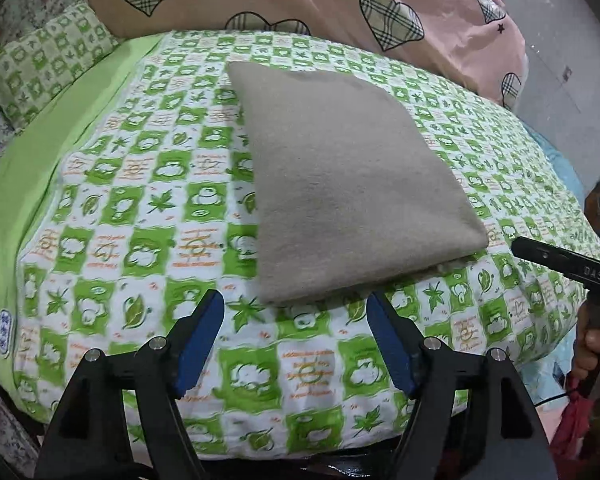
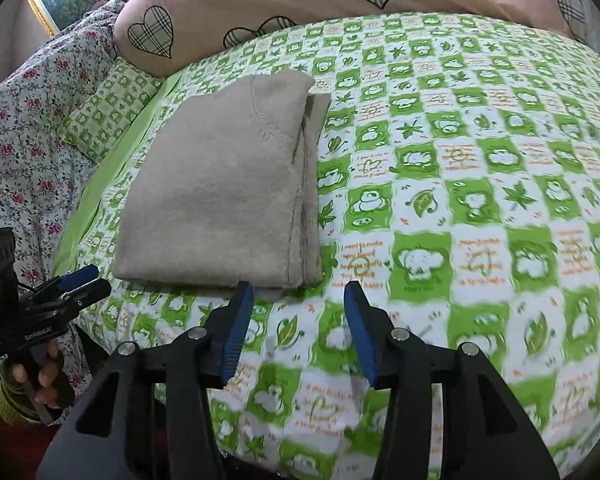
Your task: Fold small clothes
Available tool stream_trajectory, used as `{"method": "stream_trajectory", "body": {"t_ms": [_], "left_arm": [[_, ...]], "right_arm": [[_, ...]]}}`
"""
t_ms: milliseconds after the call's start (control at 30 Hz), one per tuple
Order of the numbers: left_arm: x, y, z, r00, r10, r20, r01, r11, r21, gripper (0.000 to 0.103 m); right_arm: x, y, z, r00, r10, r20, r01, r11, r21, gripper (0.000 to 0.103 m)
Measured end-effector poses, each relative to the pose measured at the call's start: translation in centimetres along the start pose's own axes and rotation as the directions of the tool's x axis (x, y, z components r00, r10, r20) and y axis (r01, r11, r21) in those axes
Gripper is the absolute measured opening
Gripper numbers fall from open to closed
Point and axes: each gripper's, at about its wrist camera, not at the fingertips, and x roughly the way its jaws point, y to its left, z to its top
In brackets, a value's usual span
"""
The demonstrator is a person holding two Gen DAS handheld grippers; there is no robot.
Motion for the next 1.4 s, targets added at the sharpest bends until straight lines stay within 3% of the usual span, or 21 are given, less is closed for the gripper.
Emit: {"method": "stream_trajectory", "body": {"t_ms": [233,533,833,933,1100,1300,1400], "left_arm": [[-0.5,1.5,-0.6,0.999,0.048,-0.025,-0.049,0.998,-0.044,0.075],[-1.8,1.3,-0.5,0.992,0.125,0.016,-0.124,0.992,-0.034,0.078],[-1.2,0.5,3.6,0.989,0.143,0.047,-0.144,0.99,0.005,0.082],[0.1,0.3,5.2,0.986,0.165,0.029,-0.166,0.986,0.016,0.082],[1.6,0.1,7.7,0.963,0.264,-0.055,-0.259,0.963,0.073,0.082],[1.5,0.1,9.4,0.957,0.278,-0.077,-0.272,0.959,0.083,0.082],[2.3,0.0,9.0,0.958,0.283,-0.052,-0.28,0.958,0.065,0.082]], "right_arm": [[0.1,0.8,-1.1,1.0,0.013,-0.007,-0.013,1.0,-0.001,0.058],[-0.5,2.6,-0.5,0.999,0.039,0.02,-0.038,0.998,-0.051,0.071],[0.8,3.3,2.5,0.997,0.058,0.052,-0.054,0.995,-0.083,0.079],[2.2,3.2,4.0,0.998,0.051,0.027,-0.048,0.995,-0.089,0.079],[3.3,3.7,6.6,0.998,0.047,-0.042,-0.051,0.993,-0.105,0.079],[3.0,4.4,8.8,0.999,0.025,-0.047,-0.03,0.994,-0.101,0.08],[3.3,4.6,8.9,0.999,0.021,-0.026,-0.024,0.991,-0.135,0.084]]}}
